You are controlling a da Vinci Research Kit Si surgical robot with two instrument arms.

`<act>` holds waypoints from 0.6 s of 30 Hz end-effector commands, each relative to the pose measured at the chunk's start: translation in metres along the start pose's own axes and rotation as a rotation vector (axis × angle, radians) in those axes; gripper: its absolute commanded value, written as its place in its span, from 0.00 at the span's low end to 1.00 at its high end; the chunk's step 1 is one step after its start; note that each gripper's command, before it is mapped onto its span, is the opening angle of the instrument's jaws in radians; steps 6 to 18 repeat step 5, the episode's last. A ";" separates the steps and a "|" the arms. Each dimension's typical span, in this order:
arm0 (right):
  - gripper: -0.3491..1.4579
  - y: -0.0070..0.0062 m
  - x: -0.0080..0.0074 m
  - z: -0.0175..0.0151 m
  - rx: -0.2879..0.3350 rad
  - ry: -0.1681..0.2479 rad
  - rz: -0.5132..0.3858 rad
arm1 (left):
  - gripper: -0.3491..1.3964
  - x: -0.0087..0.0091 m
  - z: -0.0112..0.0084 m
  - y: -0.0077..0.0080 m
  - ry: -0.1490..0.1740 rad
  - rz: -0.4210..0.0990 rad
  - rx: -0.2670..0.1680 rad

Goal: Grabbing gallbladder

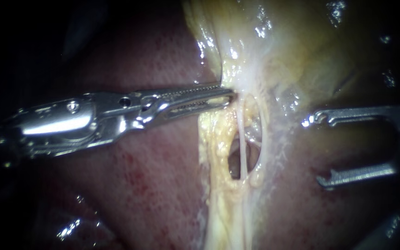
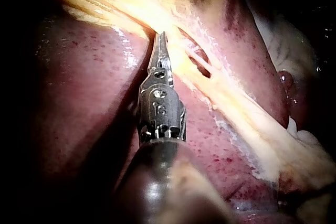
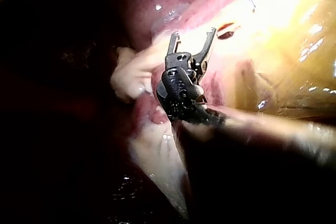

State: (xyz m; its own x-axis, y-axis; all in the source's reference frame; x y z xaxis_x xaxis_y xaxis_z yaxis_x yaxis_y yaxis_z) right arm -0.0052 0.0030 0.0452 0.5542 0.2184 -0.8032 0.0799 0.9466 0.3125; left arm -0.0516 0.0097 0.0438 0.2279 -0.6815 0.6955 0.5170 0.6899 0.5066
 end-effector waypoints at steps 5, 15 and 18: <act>0.51 0.0000 0.0000 0.0000 0.000 0.000 0.000 | 0.00 0.0000 0.0000 0.0000 0.000 0.000 -0.001; 0.51 0.0000 0.0000 0.0000 0.000 0.000 0.000 | 0.00 0.0000 0.0000 0.0000 0.000 0.000 -0.001; 0.51 0.0000 0.0000 0.0000 0.000 0.000 0.000 | 0.00 0.0000 0.0000 0.0000 0.000 0.000 -0.001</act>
